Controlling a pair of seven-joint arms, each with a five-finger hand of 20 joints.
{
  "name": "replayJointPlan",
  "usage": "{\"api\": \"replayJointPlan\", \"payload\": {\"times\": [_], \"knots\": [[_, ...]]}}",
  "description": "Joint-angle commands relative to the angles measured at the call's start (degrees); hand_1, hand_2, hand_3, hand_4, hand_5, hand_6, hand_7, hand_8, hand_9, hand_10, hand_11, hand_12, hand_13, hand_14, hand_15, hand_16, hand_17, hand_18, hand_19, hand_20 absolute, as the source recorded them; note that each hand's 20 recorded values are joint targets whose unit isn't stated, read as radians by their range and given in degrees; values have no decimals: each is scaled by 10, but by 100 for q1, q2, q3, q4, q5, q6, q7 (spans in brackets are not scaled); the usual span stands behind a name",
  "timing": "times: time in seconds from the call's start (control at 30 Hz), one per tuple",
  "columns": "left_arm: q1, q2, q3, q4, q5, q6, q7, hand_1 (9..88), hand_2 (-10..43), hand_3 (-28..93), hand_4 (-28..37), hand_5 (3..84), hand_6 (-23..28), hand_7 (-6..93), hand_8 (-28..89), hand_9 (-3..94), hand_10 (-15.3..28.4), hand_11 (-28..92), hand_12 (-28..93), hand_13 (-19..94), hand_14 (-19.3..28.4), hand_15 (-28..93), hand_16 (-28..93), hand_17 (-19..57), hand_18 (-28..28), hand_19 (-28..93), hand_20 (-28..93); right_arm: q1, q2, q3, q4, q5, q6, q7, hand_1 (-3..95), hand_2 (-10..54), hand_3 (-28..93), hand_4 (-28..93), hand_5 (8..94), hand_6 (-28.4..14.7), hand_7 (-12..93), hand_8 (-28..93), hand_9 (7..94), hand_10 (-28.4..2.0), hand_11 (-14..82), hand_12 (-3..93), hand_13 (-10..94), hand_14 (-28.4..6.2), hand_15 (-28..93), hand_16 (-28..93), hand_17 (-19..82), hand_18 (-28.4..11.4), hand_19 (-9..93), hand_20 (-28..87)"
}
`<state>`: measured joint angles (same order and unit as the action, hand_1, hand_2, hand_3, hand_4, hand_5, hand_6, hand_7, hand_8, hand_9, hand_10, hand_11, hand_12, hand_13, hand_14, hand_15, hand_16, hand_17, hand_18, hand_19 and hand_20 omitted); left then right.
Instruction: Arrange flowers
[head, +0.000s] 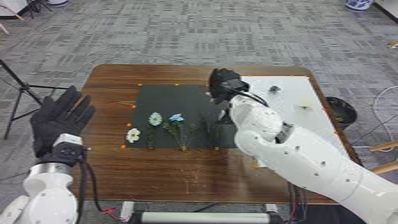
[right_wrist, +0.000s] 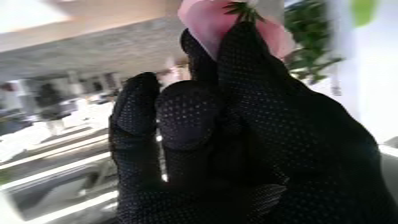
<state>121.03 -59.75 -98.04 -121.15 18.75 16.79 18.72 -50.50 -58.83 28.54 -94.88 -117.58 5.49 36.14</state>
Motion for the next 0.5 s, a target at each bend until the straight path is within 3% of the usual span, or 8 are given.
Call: {"api": "replayJointPlan", "payload": {"times": [0.03,0.33,0.5], "knots": [[-84,39,63,10,39,-99,-39,251,179,728,-283,447,99,108,-81,301,142,217,86,251,152,279,-51,-67,157,385,103,70,-591,-386,130,-208,-198,-80,631,-95,699,-262,700,-11,354,49,783,-86,224,521,710,-63,666,442,361,-214,799,403],[-105,87,28,42,74,-130,-66,251,179,726,-283,447,98,107,-80,304,142,216,86,253,151,277,-52,-66,158,383,102,-101,-647,-441,83,-238,-269,169,629,-95,700,-260,700,-12,352,47,783,-86,224,519,711,-65,665,440,361,-216,800,402],[-195,123,120,94,43,-145,-64,252,176,727,-283,449,96,108,-81,305,142,215,86,254,150,276,-53,-66,158,381,101,-153,-683,-449,83,-231,-365,176,626,-95,700,-258,699,-13,348,45,780,-88,223,516,710,-65,664,441,361,-217,799,401]]}}
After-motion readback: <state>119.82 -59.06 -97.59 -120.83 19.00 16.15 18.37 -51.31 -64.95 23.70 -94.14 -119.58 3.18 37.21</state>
